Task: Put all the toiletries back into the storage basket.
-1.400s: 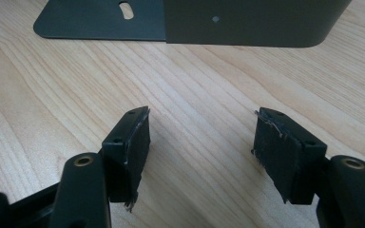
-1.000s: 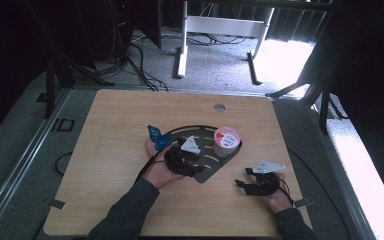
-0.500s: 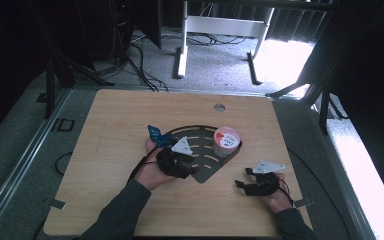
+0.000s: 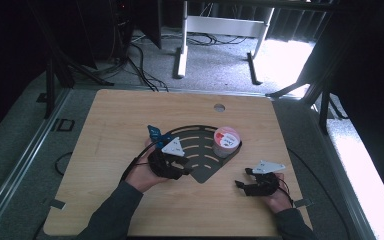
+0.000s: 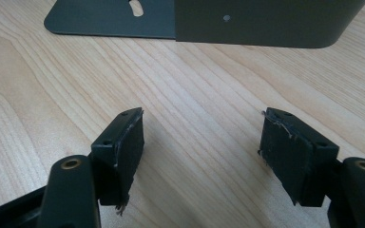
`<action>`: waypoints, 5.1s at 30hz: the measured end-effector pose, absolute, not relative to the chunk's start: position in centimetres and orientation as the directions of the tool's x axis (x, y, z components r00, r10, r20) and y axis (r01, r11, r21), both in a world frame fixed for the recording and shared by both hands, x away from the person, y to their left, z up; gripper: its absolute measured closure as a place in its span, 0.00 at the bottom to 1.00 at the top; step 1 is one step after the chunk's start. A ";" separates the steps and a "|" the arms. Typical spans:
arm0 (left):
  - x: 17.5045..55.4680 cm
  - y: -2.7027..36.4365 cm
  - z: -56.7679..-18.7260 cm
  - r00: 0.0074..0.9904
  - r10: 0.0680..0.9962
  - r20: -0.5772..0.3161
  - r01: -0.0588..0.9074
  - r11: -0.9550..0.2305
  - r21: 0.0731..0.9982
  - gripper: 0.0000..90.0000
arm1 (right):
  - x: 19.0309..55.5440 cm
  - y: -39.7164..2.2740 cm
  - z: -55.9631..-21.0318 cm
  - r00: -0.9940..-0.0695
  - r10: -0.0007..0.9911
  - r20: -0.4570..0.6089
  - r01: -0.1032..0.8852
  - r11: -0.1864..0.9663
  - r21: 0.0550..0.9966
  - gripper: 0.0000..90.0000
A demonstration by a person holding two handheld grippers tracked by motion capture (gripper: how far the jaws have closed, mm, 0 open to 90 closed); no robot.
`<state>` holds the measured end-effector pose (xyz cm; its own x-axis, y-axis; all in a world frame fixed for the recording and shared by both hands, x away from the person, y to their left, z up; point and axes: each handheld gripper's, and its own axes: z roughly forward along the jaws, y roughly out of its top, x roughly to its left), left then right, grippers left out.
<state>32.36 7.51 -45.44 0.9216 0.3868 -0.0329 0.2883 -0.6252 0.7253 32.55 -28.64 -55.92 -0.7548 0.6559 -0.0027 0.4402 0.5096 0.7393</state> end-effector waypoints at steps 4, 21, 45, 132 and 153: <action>32.1 8.2 -45.5 0.921 0.386 -0.048 0.297 -0.620 0.726 0.70 | 32.6 -28.6 -55.9 -0.757 0.654 -0.002 0.439 0.511 0.739 0.34; 31.3 11.5 -45.0 0.896 0.440 -0.049 0.332 -0.593 0.734 0.74 | 32.5 -28.6 -55.9 -0.759 0.651 -0.001 0.439 0.513 0.738 0.34; 30.9 15.8 -44.2 0.825 0.564 -0.022 0.398 -0.552 0.733 0.70 | 32.5 -28.6 -55.9 -0.761 0.649 -0.002 0.437 0.515 0.737 0.34; 35.2 11.2 -46.0 0.752 0.658 0.038 0.530 -0.638 0.558 0.58 | 32.5 -28.6 -55.9 -0.764 0.646 -0.004 0.433 0.517 0.739 0.33; 35.9 9.8 -46.5 0.765 0.640 0.070 0.520 -0.678 0.519 0.55 | 32.5 -28.6 -55.9 -0.764 0.645 -0.003 0.433 0.516 0.739 0.33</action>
